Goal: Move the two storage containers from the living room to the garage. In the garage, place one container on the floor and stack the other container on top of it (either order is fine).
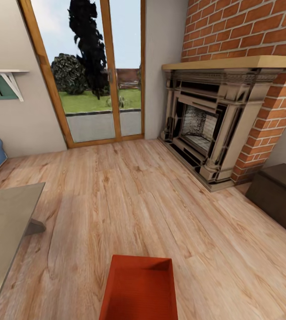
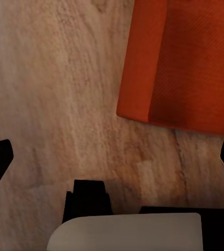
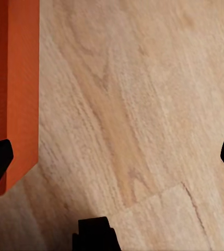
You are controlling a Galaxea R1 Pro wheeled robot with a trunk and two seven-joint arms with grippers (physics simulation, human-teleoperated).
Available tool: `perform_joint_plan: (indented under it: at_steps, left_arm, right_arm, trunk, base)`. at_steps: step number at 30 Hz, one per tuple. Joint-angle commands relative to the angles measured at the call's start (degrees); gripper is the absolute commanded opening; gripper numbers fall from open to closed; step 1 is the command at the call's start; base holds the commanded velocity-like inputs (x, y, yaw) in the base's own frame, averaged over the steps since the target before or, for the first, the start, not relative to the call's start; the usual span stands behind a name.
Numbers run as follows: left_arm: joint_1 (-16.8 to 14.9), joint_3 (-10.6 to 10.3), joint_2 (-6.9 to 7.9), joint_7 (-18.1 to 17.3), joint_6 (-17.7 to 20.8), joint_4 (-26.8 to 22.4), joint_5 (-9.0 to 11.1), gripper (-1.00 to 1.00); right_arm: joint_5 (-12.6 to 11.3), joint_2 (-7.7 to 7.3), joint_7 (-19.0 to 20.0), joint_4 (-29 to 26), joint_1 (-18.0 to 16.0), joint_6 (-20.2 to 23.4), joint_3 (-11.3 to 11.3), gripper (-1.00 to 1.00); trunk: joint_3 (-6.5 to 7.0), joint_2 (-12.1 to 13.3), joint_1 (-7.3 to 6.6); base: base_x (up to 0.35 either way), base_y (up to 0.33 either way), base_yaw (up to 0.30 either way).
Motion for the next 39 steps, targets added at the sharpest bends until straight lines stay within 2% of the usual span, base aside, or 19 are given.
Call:
perform_joint_plan:
  at_steps: [1,20,39]
  left_arm:
    - [0.0,-0.5,0.01,-0.2,-0.2,0.1,0.6,1.00]
    - [0.0,-0.5,0.01,-0.2,-0.2,0.1,0.6,1.00]
    - [0.0,-0.5,0.01,-0.2,-0.2,0.1,0.6,1.00]
  right_arm:
    - [-0.6,-0.01,-0.3,0.0,0.0,-0.3,0.5,1.00]
    - [-0.6,-0.01,-0.3,0.0,0.0,-0.2,0.5,1.00]
    - [-0.6,-0.01,-0.2,0.0,0.0,-0.2,0.5,1.00]
  trunk:
    - [-0.05,0.0,0.00]
    - [-0.05,0.0,0.00]
    - [-0.01,0.0,0.00]
  base:
    - [0.032,0.000,0.000]
    - [0.050,0.000,0.000]
    - [0.003,0.000,-0.050]
